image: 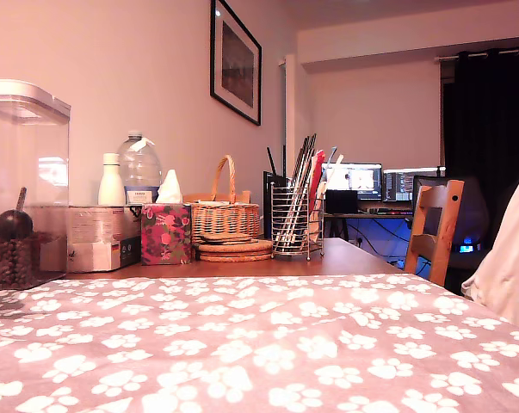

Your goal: Pick up the coffee capsules on the table and drop them inside the coffee cup

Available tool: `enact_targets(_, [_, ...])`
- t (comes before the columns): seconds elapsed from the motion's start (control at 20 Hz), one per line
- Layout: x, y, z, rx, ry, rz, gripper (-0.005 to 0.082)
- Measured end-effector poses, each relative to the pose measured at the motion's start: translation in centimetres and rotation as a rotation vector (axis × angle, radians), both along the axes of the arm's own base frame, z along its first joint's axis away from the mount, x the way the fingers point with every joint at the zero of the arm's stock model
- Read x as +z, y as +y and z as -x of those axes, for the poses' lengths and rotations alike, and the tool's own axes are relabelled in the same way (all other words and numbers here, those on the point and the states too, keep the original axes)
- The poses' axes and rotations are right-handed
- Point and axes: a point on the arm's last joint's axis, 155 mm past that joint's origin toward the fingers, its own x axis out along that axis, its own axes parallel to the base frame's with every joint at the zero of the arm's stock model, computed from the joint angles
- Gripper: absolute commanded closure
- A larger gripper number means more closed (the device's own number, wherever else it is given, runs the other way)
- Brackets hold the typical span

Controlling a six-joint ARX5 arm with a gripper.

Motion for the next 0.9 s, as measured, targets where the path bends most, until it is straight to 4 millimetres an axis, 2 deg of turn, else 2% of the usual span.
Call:
enact_targets(0.2, [0.6, 0.0, -0.2, 0.0, -0.026, -0.001, 0.0714])
enact_targets(0.4, [-0.8, 0.1, -0.5, 0.0, 0.041, 0.017, 0.0713])
enact_targets(0.5, [-1.5, 0.2, -1.4, -0.003, 0.093, 0.03, 0.0713])
enact_targets(0.75, [-1.6, 0.6, -3.7, -0.012, 0.198, 0.06, 0.0712])
enact_targets(0.9, [-3.2, 0.8, -4.5, -0.011, 0.295, 0.084, 0.0713])
